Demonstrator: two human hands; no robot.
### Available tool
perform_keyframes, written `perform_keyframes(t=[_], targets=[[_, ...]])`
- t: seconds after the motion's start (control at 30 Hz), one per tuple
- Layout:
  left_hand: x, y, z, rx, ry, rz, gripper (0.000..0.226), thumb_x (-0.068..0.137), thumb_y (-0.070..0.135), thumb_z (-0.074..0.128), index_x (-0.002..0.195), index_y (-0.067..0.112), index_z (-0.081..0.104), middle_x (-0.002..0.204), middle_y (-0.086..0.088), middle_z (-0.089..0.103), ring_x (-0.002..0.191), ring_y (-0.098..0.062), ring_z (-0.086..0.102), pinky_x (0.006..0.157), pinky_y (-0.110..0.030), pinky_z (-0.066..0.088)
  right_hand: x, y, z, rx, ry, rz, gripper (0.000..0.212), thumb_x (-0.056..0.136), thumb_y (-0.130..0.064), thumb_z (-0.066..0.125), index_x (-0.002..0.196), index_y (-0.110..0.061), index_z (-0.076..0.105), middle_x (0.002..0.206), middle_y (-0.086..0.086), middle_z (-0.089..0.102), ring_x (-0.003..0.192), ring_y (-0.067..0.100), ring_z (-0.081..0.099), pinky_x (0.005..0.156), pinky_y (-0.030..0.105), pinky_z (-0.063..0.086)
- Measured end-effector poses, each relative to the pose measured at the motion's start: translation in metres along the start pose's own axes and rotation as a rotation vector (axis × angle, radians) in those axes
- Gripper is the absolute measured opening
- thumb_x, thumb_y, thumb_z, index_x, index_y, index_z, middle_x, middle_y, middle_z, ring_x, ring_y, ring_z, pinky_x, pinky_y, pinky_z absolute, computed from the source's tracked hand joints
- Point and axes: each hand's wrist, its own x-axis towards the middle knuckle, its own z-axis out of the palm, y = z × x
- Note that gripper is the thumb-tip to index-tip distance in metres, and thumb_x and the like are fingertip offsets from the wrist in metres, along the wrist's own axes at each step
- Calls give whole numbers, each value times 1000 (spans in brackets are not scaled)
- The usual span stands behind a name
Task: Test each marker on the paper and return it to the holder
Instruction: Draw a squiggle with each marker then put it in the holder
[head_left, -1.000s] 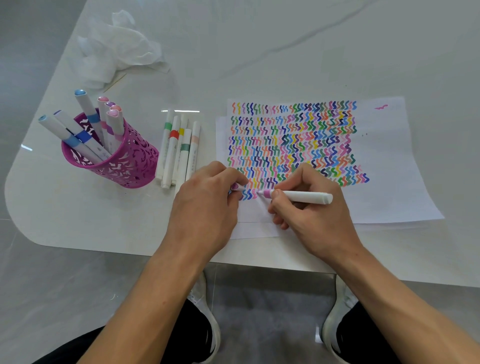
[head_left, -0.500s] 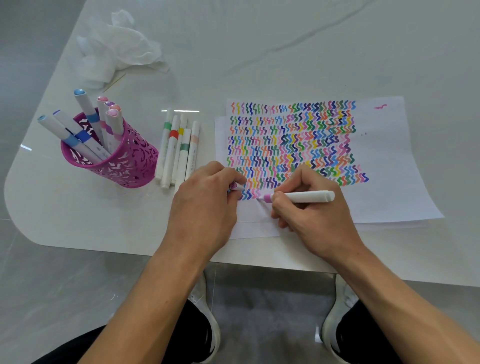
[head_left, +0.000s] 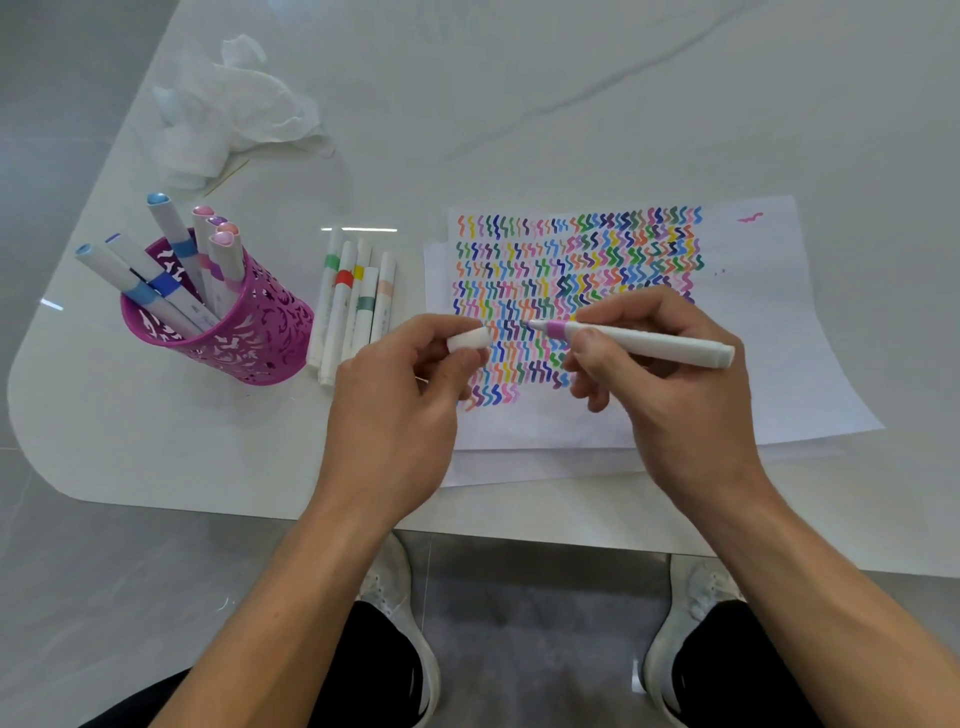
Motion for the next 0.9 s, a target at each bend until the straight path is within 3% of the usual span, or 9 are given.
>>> perform_keyframes(t=[0.1,0.23,0.4,0.57,0.7,0.83,0.9], targets=[[0,3,1,-110,-29,-9,14,100,18,59,105,27,67,87,16,75,69,-6,67,70,-19,56,-1,-3,1,62,-3,-2,9,92,-21,71,96,-13,72,77,4,76,63,23,72,55,28,54],[0,3,3,-95,-80,1,16,102,27,55,105,25,70,88,15,74,67,-7,64,61,-14,47,-1,-5,3,112,-39,13,10,92,-19,64,94,-11,69,74,6,75,60,26,69,54,31,54],[-1,3,5,-50,-129,45,20,103,23,53,113,28,69,87,16,73,70,-7,64,62,-13,47,-1,-4,5,68,-62,35,12,95,-15,63,94,-4,69,73,8,75,60,26,71,53,32,56],[-4,3,4,30,-173,87,29,103,16,51,121,31,69,82,25,68,80,-5,64,73,-9,49,-2,-2,6,-7,-91,61,10,94,-21,65,90,-13,70,71,5,75,58,25,70,52,29,53],[-4,5,2,50,-177,119,28,102,18,51,119,32,68,81,19,62,76,-1,59,65,-7,42,1,-3,6,15,-79,74,12,94,-22,69,91,-11,73,69,4,74,57,22,69,52,28,54],[-5,5,3,38,-205,155,26,104,17,47,119,24,67,83,10,57,73,-10,57,64,-14,42,3,-5,5,81,-77,99,11,98,-14,69,94,-6,75,71,7,75,58,21,70,54,29,58],[-6,4,3,48,-216,174,24,105,18,44,116,23,66,81,10,54,72,-12,54,64,-20,43,2,-6,5,111,-86,114,14,95,-19,68,95,-7,75,72,8,76,60,22,71,55,30,59]])
